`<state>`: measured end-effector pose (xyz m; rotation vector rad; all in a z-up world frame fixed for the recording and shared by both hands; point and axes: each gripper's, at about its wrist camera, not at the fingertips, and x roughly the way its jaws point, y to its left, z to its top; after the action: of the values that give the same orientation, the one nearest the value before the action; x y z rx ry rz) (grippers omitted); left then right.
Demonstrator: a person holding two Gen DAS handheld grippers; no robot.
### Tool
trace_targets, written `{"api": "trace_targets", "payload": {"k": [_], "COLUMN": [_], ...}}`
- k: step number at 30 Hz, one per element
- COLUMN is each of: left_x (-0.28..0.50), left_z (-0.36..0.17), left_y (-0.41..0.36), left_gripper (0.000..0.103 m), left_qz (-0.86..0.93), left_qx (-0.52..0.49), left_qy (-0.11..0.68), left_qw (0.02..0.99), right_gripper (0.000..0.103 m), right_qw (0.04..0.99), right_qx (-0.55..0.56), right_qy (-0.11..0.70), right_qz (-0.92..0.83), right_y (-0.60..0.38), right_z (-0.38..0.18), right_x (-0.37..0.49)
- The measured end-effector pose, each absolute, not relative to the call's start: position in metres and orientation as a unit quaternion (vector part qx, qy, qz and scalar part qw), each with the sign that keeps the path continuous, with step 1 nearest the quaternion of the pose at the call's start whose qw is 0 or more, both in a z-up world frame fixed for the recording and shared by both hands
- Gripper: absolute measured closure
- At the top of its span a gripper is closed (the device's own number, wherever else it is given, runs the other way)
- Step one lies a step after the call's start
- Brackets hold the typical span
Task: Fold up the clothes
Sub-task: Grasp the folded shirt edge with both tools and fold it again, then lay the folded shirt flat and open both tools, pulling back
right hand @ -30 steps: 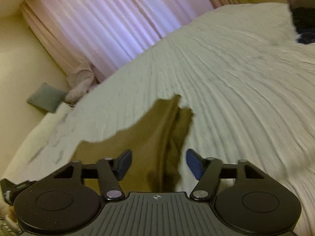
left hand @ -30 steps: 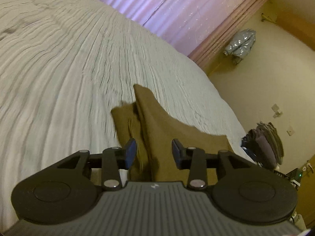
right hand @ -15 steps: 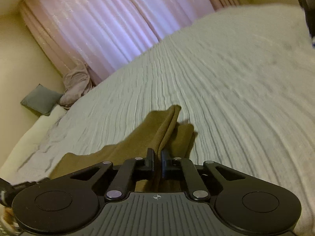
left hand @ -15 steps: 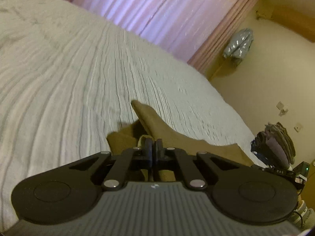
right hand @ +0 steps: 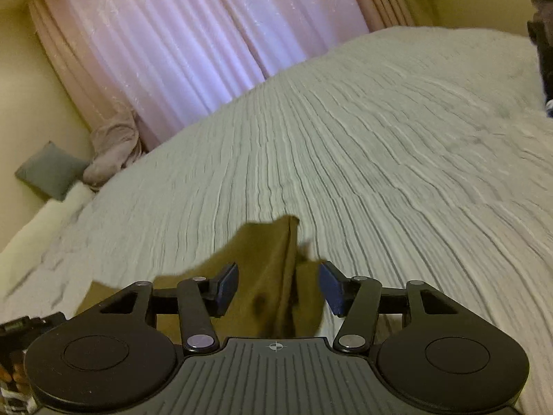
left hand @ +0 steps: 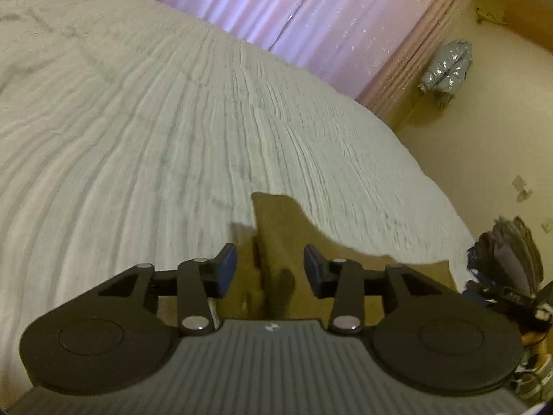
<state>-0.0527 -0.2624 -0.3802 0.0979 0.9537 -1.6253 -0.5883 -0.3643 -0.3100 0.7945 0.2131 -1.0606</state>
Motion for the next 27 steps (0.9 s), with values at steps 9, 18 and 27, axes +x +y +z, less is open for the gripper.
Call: {"api": "trace_targets", "payload": {"k": [9, 18, 27], "left_x": [-0.055, -0.076, -0.155], "left_z": [-0.389, -0.388, -0.351], "left_y": [-0.278, -0.275, -0.251], "left_gripper": [0.103, 0.076, 0.095], "left_qz": [-0.707, -0.666, -0.746], "left_qx": [0.054, 0.116, 0.189], "left_qy": [0.363, 0.334, 0.247], "left_qw": [0.604, 0.657, 0.589], "right_gripper": [0.100, 0.039, 0.054], "right_qw": [0.790, 0.763, 0.812], "right_qx": [0.338, 0.276, 0.175], "right_qy": [0.131, 0.185, 0.272], "right_qz": [-0.493, -0.554, -0.486], "right_y": [-0.395, -0.382, -0.337], "right_z": [-0.334, -0.327, -0.314], "right_x": [-0.566, -0.546, -0.468]}}
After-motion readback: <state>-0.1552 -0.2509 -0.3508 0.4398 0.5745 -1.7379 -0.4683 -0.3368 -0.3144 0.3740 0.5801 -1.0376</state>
